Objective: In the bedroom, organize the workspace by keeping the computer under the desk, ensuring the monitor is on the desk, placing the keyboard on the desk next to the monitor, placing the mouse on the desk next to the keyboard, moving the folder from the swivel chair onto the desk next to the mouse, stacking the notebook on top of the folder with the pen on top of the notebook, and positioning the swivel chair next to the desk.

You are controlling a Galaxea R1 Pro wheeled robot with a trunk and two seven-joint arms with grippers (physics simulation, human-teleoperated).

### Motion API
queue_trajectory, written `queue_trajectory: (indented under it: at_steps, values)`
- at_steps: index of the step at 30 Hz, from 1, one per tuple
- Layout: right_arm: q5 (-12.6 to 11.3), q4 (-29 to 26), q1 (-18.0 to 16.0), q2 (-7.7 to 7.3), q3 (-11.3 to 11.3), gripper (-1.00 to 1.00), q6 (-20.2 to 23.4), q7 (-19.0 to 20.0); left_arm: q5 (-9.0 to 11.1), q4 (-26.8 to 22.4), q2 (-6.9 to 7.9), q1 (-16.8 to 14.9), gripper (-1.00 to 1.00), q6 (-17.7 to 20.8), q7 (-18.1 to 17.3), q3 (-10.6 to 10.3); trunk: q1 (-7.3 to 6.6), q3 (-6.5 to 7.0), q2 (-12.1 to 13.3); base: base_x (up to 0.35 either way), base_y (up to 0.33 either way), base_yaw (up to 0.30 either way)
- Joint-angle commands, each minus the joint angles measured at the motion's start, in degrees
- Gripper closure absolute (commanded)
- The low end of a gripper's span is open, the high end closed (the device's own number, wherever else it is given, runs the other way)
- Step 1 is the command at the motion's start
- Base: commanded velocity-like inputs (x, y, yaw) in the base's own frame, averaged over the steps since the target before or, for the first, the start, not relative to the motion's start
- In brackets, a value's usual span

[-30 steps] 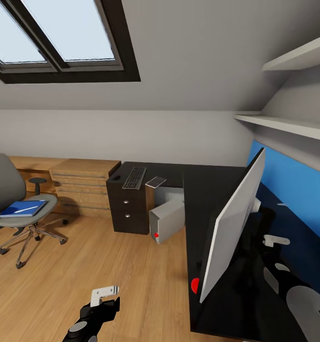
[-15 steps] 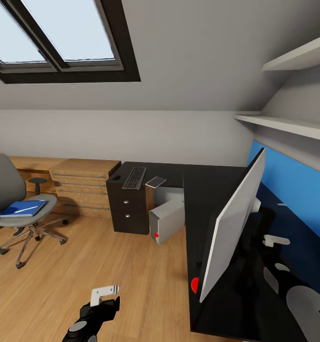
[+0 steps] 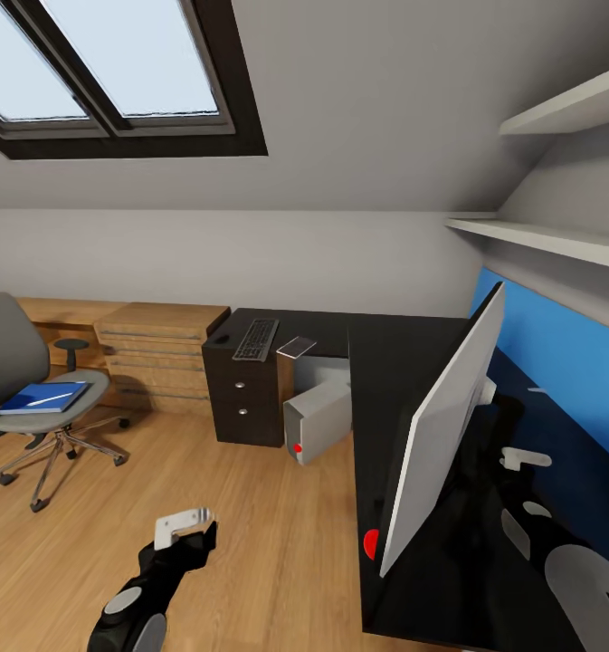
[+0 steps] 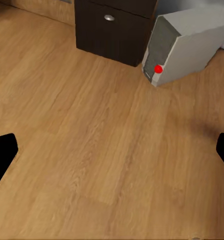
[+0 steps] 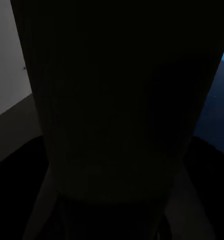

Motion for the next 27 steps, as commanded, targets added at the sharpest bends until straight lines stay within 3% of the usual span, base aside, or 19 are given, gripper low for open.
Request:
queue_trajectory:
  at_steps: [1,3,15,27]
  values:
    - [0.3,0.1,-0.1,0.02,0.3,1.0,-0.2,0.1,0.7,-0.6,0.06,0.1,-1.0,0.1,0.6,0.8,0.0,-0.07,0.0,0.0,0.0,0.0]
    - [0.3,0.0,-0.1,0.02,0.3,1.0,-0.2,0.2,0.8,-1.6,0.05,0.3,-1.0,0.1,0.6,2.7,0.0,-0.07,0.0,0.0,-0.066,0.0]
    - [0.3,0.0,-0.1,0.09,0.3,1.0,-0.2,0.1,0.6,-1.6,0.05,0.3,-1.0,0.1,0.6,3.1,0.0,-0.07,0.0,0.0,-0.297,-0.012]
    - [0.3,0.0,-0.1,0.1,0.3,1.0,-0.2,0.1,0.6,-1.5,0.05,0.3,-1.0,0.1,0.6,3.1,0.0,-0.07,0.0,0.014,-0.178,-0.193]
